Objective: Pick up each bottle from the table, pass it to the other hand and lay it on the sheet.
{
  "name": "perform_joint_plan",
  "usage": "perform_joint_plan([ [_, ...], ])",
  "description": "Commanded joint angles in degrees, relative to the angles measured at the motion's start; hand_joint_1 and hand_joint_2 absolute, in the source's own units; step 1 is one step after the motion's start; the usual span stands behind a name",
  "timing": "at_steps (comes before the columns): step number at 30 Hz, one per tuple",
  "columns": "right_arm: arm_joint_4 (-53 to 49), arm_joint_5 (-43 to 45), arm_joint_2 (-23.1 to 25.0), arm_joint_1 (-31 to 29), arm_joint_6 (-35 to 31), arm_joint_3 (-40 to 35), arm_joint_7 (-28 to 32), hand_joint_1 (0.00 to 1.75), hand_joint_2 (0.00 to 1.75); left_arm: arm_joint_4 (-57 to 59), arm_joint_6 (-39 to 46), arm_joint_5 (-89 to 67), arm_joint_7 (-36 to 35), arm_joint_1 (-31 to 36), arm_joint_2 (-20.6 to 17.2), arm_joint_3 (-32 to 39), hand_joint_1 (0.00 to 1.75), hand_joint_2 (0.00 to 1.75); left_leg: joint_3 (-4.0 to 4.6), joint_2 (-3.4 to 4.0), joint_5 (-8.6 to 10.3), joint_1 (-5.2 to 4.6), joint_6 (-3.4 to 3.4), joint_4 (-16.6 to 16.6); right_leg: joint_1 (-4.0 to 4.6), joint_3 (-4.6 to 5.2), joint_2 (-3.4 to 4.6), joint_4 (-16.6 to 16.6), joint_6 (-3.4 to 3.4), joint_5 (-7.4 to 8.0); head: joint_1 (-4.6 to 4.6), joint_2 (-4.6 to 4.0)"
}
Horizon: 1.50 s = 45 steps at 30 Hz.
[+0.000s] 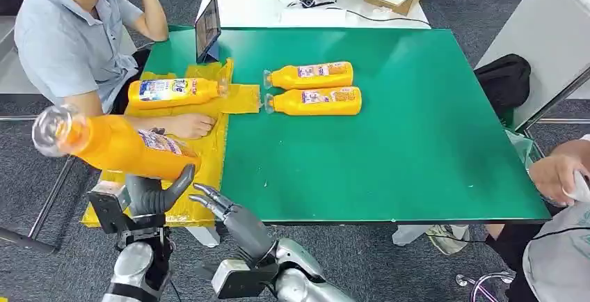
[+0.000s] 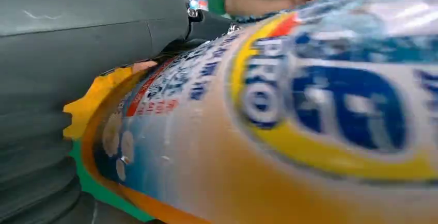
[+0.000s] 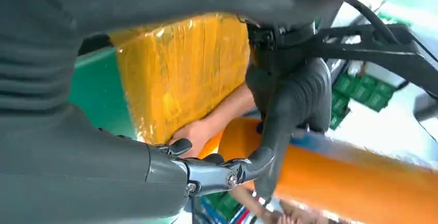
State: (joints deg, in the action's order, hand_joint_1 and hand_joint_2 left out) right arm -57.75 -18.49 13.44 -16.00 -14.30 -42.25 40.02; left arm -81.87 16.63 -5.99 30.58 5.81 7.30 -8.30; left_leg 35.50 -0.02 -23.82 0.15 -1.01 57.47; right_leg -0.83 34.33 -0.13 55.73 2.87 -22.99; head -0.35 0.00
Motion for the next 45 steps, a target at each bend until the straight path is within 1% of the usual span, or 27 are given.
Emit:
perform_joint_plan([
  [1, -2.87, 0.41, -3.43, 0.89, -2.96, 0.03, -0.02, 0.00, 0.00, 7.28, -0.04, -1.22, -0.64, 5.00, -1.88, 1.04, 1.75, 1.75, -0.15, -0.07, -0.02, 0.01, 0.03, -0.05, 0.02, -0.16, -0.07, -0.03, -0.07, -0.05, 0.02, 0.00],
  [3, -3.98, 1.92, -4.22, 1.79, -3.62, 1.33, -0.02, 0.00, 0.00, 9.09, 0.14, -2.64, -1.59, 6.49, -2.48, 1.33, 1.75, 1.75, -0.32, -0.18, -0.09, 0.01, 0.06, -0.06, 0.02, -0.35, -0.19, -0.01, -0.12, -0.17, 0.00, 0.00],
  [5, -5.52, 1.76, -5.30, 2.86, -4.88, 2.33, -0.02, 0.00, 0.00, 13.47, 2.47, -7.58, -3.69, 9.40, -3.88, 1.18, 1.75, 1.75, -0.24, -0.21, -0.03, 0.03, 0.05, -0.06, 0.04, -0.30, -0.23, -0.07, -0.10, -0.11, 0.02, 0.00],
  [6, -7.48, 2.36, -6.15, 4.37, -4.98, 3.33, -0.02, 0.00, 0.00, 19.14, 6.60, -14.79, -6.47, 12.71, -5.33, 0.94, 1.75, 1.75, -0.19, -0.21, 0.02, 0.01, 0.04, -0.09, 0.02, -0.23, -0.22, -0.07, -0.08, -0.07, 0.00, 0.00],
  [7, -8.59, 2.13, -6.52, 5.53, -5.58, 4.20, -0.02, 0.00, 0.00, 22.82, 8.59, -19.05, -7.37, 14.75, -6.00, 0.98, 1.75, 1.75, -0.30, -0.29, -0.01, 0.03, 0.07, -0.08, 0.04, -0.36, -0.30, -0.06, -0.13, -0.12, 0.00, 0.00],
  [8, -9.53, 2.21, -6.81, 6.39, -5.67, 4.73, -0.02, 0.00, 0.00, 25.86, 10.53, -23.01, -7.66, 16.35, -6.78, 0.51, 1.75, 1.75, -0.19, -0.28, 0.03, 0.01, 0.05, -0.09, 0.02, -0.25, -0.29, -0.07, -0.09, -0.07, 0.02, 0.00],
  [9, -9.53, 2.21, -6.81, 6.39, -5.67, 4.73, -0.02, 0.00, 0.00, 25.86, 10.53, -23.01, -7.66, 16.35, -6.78, 0.51, 1.75, 1.75, -0.31, -0.38, 0.02, 0.04, 0.07, -0.11, 0.05, -0.39, -0.38, -0.07, -0.13, -0.12, 0.02, 0.00],
  [11, -9.53, 2.21, -6.81, 6.39, -5.67, 4.73, -0.02, 0.00, 0.00, 25.86, 10.53, -23.01, -7.66, 16.35, -6.78, 0.51, 1.75, 1.75, -0.14, -0.13, 0.01, 0.01, 0.03, -0.05, 0.02, -0.16, -0.12, -0.04, -0.06, -0.03, 0.02, 0.00],
  [14, -9.53, 2.21, -6.81, 6.39, -5.67, 4.73, -0.02, 0.00, 0.00, 25.86, 10.53, -23.01, -7.66, 16.35, -6.78, 0.51, 1.75, 1.75, -0.35, -0.12, -0.08, 0.04, 0.06, -0.06, 0.05, -0.36, -0.12, -0.05, -0.24, -0.05, 0.02, 0.00],
  [15, -9.53, 2.21, -6.81, 6.39, -5.67, 4.73, -0.02, 0.00, 0.00, 25.86, 10.53, -23.01, -7.66, 16.35, -6.78, 0.51, 1.75, 1.75, -0.25, -0.08, -0.06, 0.02, 0.04, -0.04, 0.04, -0.24, -0.09, -0.03, -0.21, -0.01, 0.00, 0.00],
  [17, -10.48, 1.91, -6.59, 8.04, -5.66, 6.64, -0.02, 0.00, 0.00, 32.66, 13.09, -35.95, -12.52, 19.28, -9.28, -2.35, 1.75, 1.75, -0.26, -0.10, -0.07, 0.03, 0.05, -0.03, 0.04, -0.26, -0.11, -0.02, -0.22, -0.02, 0.02, 0.00],
  [18, -10.62, 1.71, -6.65, 8.59, -5.36, 7.22, -0.02, 0.00, 0.00, 34.51, 13.35, -37.93, -12.90, 20.17, -9.69, -2.47, 1.75, 1.75, -0.18, -0.09, -0.02, 0.02, 0.04, -0.05, 0.03, -0.18, -0.10, -0.03, -0.20, 0.02, 0.00, 0.00],
  [19, -11.07, 1.55, -6.92, 9.67, -4.69, 8.07, -0.02, 0.00, 0.00, 37.87, 12.75, -39.43, -12.96, 21.77, -10.12, -2.12, 1.75, 1.75, -0.32, -0.15, -0.07, 0.03, 0.06, -0.04, 0.05, -0.33, -0.16, -0.02, -0.24, -0.05, 0.02, 0.00],
  [21, -11.18, 1.49, -6.96, 11.31, -4.09, 9.48, -0.02, 0.00, 0.00, 41.43, 7.46, -33.41, -9.58, 23.62, -8.77, 1.93, 1.75, 1.75, -0.22, -0.16, 0.00, 0.02, 0.05, -0.07, 0.03, -0.22, -0.21, -0.05, -0.22, 0.00, 0.02, 0.00],
  [22, -10.86, 1.50, -6.79, 11.73, -3.96, 10.08, -0.02, 0.00, 0.00, 42.54, 5.66, -31.38, -7.84, 24.25, -8.15, 3.29, 1.75, 1.75, -0.35, -0.21, -0.05, 0.04, 0.08, -0.06, 0.06, -0.37, -0.26, -0.04, -0.27, -0.07, 0.02, 0.00],
  [23, -10.92, 2.02, -6.77, 11.97, -4.06, 10.20, -0.02, 0.00, 0.00, 42.94, 4.04, -29.48, -6.24, 24.73, -7.46, 4.20, 1.75, 1.75, -0.25, -0.14, -0.02, 0.04, 0.06, -0.06, 0.05, -0.26, -0.20, -0.04, -0.23, -0.01, 0.02, 0.00],
  [25, -10.30, 2.72, -6.74, 11.80, -3.63, 10.01, -0.02, 0.00, 0.00, 42.62, 1.95, -28.04, -5.11, 24.98, -6.56, 4.36, 1.75, 1.75, -0.14, -0.09, -0.01, 0.04, 0.04, -0.02, 0.05, -0.13, -0.14, -0.01, -0.21, 0.02, 0.00, 0.00],
  [26, -9.90, 2.75, -6.76, 11.65, -3.35, 9.80, -0.02, 0.00, 0.00, 42.22, 2.65, -29.19, -5.09, 24.79, -6.65, 3.50, 1.75, 1.75, -0.19, -0.14, -0.05, 0.04, 0.05, 0.02, 0.06, -0.19, -0.19, 0.02, -0.23, -0.03, 0.00, 0.00],
  [29, -9.36, 3.00, -6.83, 11.08, -3.49, 9.47, -0.02, 0.00, 0.00, 42.58, 4.68, -34.14, -8.65, 24.98, -7.92, 0.71, 1.75, 1.75, -0.24, -0.07, -0.08, 0.04, 0.04, 0.01, 0.06, -0.25, -0.14, -0.01, -0.23, -0.04, 0.00, 0.00],
  [30, -9.33, 2.84, -6.78, 11.05, -3.49, 9.69, -0.02, 0.00, 0.00, 43.78, 6.26, -37.95, -11.34, 25.73, -8.97, -0.93, 1.75, 1.75, -0.14, -0.01, -0.02, 0.01, 0.03, -0.03, 0.03, -0.12, -0.07, -0.02, -0.19, 0.03, 0.00, 0.00],
  [31, -9.47, 2.58, -6.74, 11.11, -3.21, 9.91, -0.02, 0.00, 0.00, 45.10, 7.38, -41.83, -13.45, 26.57, -10.16, -2.57, 1.75, 1.75, -0.27, -0.03, -0.09, 0.04, 0.06, 0.01, 0.06, -0.26, -0.09, 0.01, -0.24, -0.05, 0.02, 0.00],
  [32, -9.67, 2.48, -6.68, 11.23, -2.79, 10.21, -0.02, 0.00, 0.00, 46.99, 7.87, -46.82, -16.45, 27.80, -11.97, -4.78, 1.75, 1.75, -0.15, -0.01, -0.03, 0.02, 0.04, -0.01, 0.04, -0.13, -0.08, 0.00, -0.20, 0.02, 0.00, 0.00],
  [36, -9.61, 2.18, -6.22, 11.52, -1.53, 11.57, -0.02, 0.00, 0.00, 51.98, 7.87, -52.56, -20.51, 31.09, -14.41, -4.43, 1.75, 1.75, -0.26, 0.06, -0.11, 0.09, 0.10, 0.05, 0.10, -0.23, -0.01, 0.06, -0.29, -0.04, 0.04, 0.00],
  [38, -9.43, 2.43, -6.11, 11.12, -1.14, 11.61, -0.02, 0.00, 0.00, 53.83, 10.20, -57.66, -23.44, 32.14, -15.21, -5.56, 1.75, 1.75, -0.09, 0.09, -0.02, 0.03, 0.05, 0.00, 0.04, -0.03, 0.01, 0.03, -0.21, 0.05, 0.00, 0.00],
  [40, -8.78, 2.63, -5.70, 10.47, -0.84, 11.59, -0.02, 0.00, 0.00, 55.53, 11.89, -62.76, -26.25, 32.90, -16.03, -6.75, 1.75, 1.75, -0.28, 0.09, -0.11, 0.09, 0.11, 0.04, 0.11, -0.21, 0.01, 0.06, -0.30, -0.04, 0.00, 0.00],
  [42, -8.69, 2.70, -5.53, 10.46, -0.66, 11.75, -0.02, 0.00, 0.00, 56.49, 10.59, -63.36, -26.86, 33.15, -15.88, -6.63, 1.75, 1.75, -0.12, 0.11, 0.01, 0.08, 0.11, -0.01, 0.09, -0.06, 0.02, 0.01, -0.21, 0.05, 0.02, 0.00],
  [45, -8.81, 2.69, -5.58, 10.56, -0.66, 11.76, -0.02, 0.00, 0.00, 56.47, 10.70, -63.43, -26.95, 33.06, -15.71, -6.64, 1.75, 1.75, -0.15, 0.11, -0.01, 0.08, 0.10, 0.00, 0.07, -0.10, 0.03, 0.04, -0.21, 0.03, 0.02, 0.00],
])
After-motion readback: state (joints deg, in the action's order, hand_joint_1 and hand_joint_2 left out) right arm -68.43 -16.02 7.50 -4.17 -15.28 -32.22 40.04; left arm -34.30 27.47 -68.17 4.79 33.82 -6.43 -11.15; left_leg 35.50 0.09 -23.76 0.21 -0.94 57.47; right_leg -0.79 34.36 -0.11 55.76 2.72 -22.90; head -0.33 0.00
